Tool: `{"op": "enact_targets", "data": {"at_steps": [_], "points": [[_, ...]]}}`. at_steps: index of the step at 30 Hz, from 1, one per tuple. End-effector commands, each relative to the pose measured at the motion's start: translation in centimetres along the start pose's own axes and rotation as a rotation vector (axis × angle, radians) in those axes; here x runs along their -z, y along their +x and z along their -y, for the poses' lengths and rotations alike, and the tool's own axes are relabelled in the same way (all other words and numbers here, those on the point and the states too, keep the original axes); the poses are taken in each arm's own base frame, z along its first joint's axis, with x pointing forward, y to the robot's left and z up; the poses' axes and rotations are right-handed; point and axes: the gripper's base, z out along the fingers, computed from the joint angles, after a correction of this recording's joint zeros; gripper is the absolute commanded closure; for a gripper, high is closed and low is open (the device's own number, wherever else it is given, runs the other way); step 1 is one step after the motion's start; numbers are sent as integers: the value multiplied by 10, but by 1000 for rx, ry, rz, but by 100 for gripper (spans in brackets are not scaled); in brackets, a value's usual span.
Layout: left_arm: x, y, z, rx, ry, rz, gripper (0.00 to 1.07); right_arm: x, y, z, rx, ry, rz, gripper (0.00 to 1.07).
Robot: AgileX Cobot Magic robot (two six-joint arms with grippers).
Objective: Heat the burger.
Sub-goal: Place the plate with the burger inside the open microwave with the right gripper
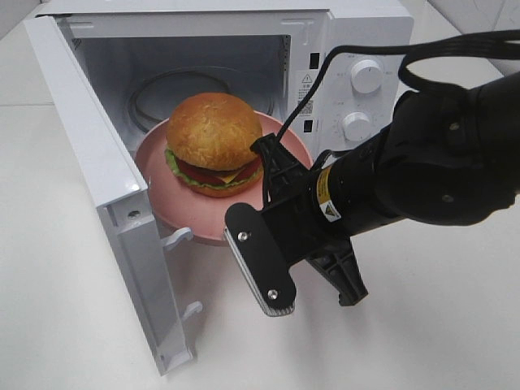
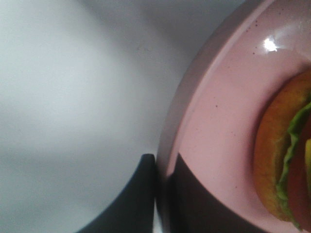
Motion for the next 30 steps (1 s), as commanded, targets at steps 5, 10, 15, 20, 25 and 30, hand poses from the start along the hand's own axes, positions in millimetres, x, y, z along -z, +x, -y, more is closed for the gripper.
{"op": "enact_targets", "data": {"at_steps": [5,10,15,20,25,30], "points": [[2,1,0,7,-6,29,106,3,2,19,41,59,17,107],[2,1,0,7,-6,29,106,4,2,25,56,4,43,107],[2,1,0,6,-6,28,106,9,15,37,-24,-32,116,107],[2,1,0,6,-6,28,106,16,28,52,-51,-23,175,107],[2,1,0,6,-6,28,106,8,28,61,-51,-32,187,107],[2,1,0,6,-6,28,106,-15,28,73,-63,-69,188,107]]}}
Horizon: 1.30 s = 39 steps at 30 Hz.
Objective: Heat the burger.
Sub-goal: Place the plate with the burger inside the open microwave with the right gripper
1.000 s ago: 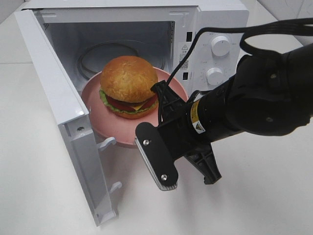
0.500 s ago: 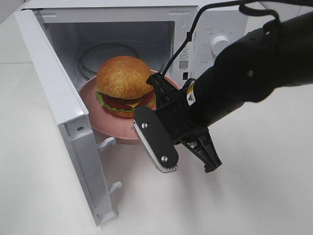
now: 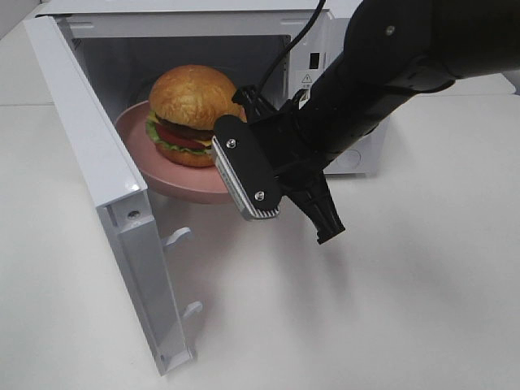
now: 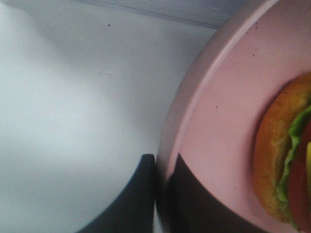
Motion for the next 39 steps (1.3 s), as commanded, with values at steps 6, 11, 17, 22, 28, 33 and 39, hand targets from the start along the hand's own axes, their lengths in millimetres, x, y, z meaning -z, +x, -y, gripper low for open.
{"op": "enact_targets", "data": {"at_steps": [6,11,17,22,28,33,39], "points": [[2,1,0,6,-6,28,106,-7,3,27,-15,75,-6,107],[2,1,0,6,-6,28,106,-19,7,42,-42,86,-22,107],[2,1,0,6,-6,28,106,-36,12,64,-95,71,-49,107],[2,1,0,6,-6,28,106,-47,15,84,-179,80,-61,107],[2,1,0,6,-6,28,106,-61,22,104,-254,95,-105,107],[2,1,0,6,-6,28,106,-70,26,113,-343,123,-121,107],[2,1,0,6,-6,28,106,-88,29,126,-465,142,-111,107]]}}
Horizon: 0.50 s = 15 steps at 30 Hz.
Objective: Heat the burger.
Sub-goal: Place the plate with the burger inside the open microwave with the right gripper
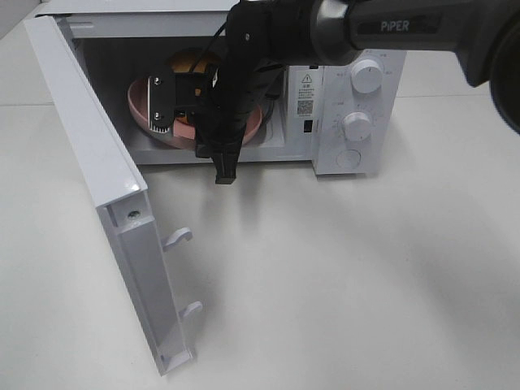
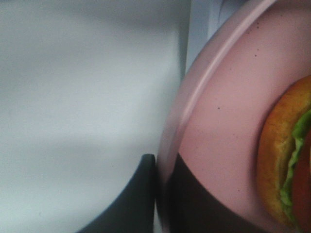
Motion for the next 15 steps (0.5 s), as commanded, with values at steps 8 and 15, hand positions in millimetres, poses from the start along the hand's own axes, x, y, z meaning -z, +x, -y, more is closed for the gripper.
{"op": "enact_targets", "data": {"at_steps": [8,15], "points": [[2,1,0,7,-6,28,106,-7,-6,18,-84,57,19,107],[2,1,0,7,-6,28,106,-6,-3,18,-98,57,-17,105]]}}
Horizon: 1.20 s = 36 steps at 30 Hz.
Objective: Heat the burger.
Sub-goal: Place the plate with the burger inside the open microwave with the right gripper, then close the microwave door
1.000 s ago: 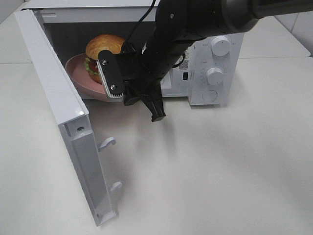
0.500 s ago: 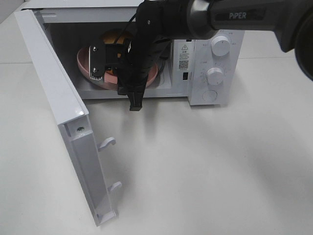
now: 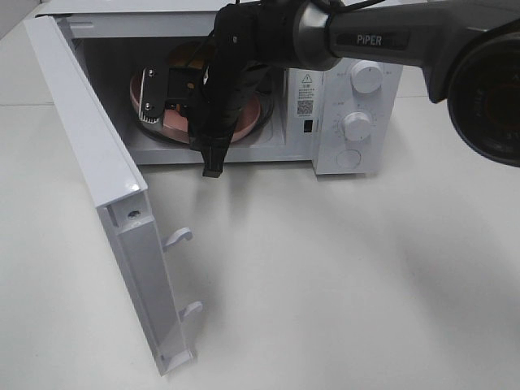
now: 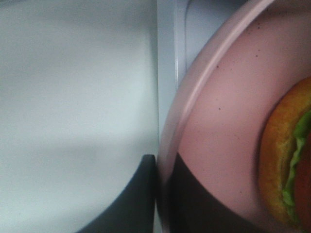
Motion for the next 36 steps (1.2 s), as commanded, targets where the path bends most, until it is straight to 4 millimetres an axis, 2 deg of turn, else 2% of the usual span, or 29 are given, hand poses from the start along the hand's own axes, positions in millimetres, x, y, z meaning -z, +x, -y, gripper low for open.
{"op": "enact_targets", "data": {"at_steps": [1,2,3,5,6,7,8,9,11,12,13,16,20,27,29,36], "points": [[2,1,0,7,-6,28,106,8,0,6,-36,26,-14,99],[2,1,0,7,-6,28,106,8,0,6,-36,26,-14,99],[2,1,0,7,-6,28,106,8,1,6,-54,29,-18,91],[2,1,0,7,-6,28,106,8,1,6,-63,26,-20,87],[2,1,0,7,-6,28,106,9,1,6,-100,19,-25,76],[2,1,0,7,-6,28,106,9,1,6,-100,19,-25,76],[2,1,0,7,-6,28,106,11,0,7,-142,17,-27,66],[2,1,0,7,-6,28,106,11,0,7,-142,17,-27,66],[2,1,0,7,-6,28,106,14,-1,9,-207,10,-34,54],[2,1,0,7,-6,28,106,14,-1,9,-207,10,-34,54],[2,1,0,7,-6,28,106,17,-1,10,-254,5,-42,48],[2,1,0,7,-6,28,106,21,-2,11,-327,-11,-57,42],[2,1,0,7,-6,28,106,26,-2,11,-388,-14,-62,39],[2,1,0,6,-6,28,106,45,-2,12,-460,-38,-96,38],[2,1,0,6,-6,28,106,57,-2,13,-520,-45,-111,38],[2,1,0,6,-6,28,106,71,-1,10,-640,-73,-161,38]]}}
